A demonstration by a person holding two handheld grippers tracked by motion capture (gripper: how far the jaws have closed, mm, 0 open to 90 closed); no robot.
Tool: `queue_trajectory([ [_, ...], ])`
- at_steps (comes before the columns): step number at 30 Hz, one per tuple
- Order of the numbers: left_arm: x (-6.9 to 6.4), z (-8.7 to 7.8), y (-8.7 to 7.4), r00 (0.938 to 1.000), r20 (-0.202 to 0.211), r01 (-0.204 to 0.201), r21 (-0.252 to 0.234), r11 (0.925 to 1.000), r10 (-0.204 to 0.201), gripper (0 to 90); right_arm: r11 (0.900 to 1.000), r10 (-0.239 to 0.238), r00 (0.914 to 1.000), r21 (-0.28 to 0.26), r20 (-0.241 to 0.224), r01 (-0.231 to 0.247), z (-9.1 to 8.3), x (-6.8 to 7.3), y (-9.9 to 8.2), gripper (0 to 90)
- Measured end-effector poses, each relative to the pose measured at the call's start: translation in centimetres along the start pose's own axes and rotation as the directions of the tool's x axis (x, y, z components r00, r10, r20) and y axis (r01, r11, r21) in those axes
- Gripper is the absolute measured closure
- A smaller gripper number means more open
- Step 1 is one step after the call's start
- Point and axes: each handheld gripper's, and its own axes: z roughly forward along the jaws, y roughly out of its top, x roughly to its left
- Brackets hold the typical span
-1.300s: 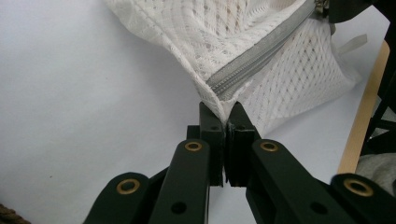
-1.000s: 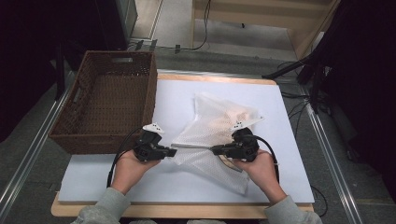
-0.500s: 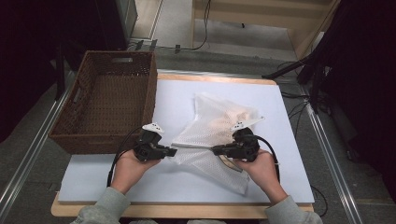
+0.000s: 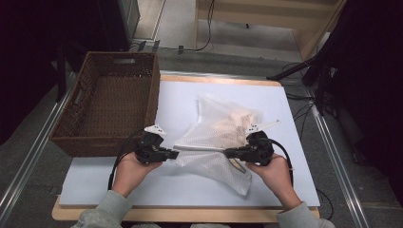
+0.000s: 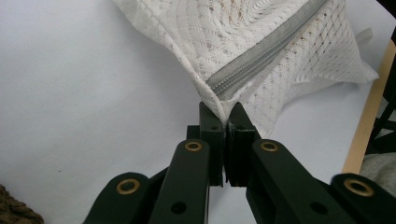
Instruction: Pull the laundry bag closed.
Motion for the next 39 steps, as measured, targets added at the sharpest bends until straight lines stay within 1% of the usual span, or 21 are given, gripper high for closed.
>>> queue_trajectory([
  [3,0.0,0.0,0.0,1.0000,0.000,0.001,0.000,1.0000,-0.001,88.3,1.0000,0.000,1.0000,-0.004,0.001,0.000,0.0,-0.1,0.0,87.2],
  [8,0.0,0.0,0.0,1.0000,0.004,0.003,-0.006,1.0000,-0.003,88.3,0.9997,0.021,0.9998,-0.010,-0.002,-0.021,-0.2,-0.2,-0.2,87.2],
  [9,0.0,0.0,0.0,1.0000,0.002,0.002,-0.005,1.0000,-0.002,88.3,0.9998,0.018,0.9998,-0.011,-0.003,-0.018,-0.3,-0.2,-0.3,87.2],
  [18,0.0,-0.1,0.0,0.9999,0.007,0.009,-0.006,0.9999,-0.009,88.3,0.9990,0.038,0.9992,-0.022,0.011,-0.038,-1.1,-0.6,-0.8,87.2],
  [21,0.0,-0.1,0.0,0.9999,0.007,0.009,-0.006,0.9999,-0.009,88.3,0.9993,0.031,0.9993,-0.022,0.018,-0.031,-1.2,-0.5,-0.9,87.2],
  [26,0.1,-0.1,0.1,0.9999,0.009,0.009,-0.005,0.9999,-0.009,88.3,0.9998,0.014,0.9989,-0.018,0.045,-0.013,-1.5,-0.4,-1.0,87.2],
  [32,0.0,0.0,0.4,0.9998,0.019,0.007,0.003,1.0000,-0.007,88.3,0.9995,0.021,0.9988,-0.025,0.044,-0.020,-1.8,-0.5,-1.2,87.2],
  [33,0.0,0.0,0.4,0.9998,0.019,0.007,0.002,1.0000,-0.007,88.3,0.9993,0.029,0.9985,-0.024,0.047,-0.028,-1.9,-0.5,-1.3,87.1],
  [36,0.1,0.0,0.5,0.9997,0.024,0.004,0.003,1.0000,-0.004,88.3,0.9990,0.034,0.9985,-0.031,0.043,-0.033,-2.1,-0.6,-1.4,87.2],
  [39,0.1,0.0,0.6,0.9996,0.028,0.003,0.004,1.0000,-0.004,88.3,0.9990,0.030,0.9985,-0.034,0.045,-0.029,-2.2,-0.6,-1.4,87.1],
])
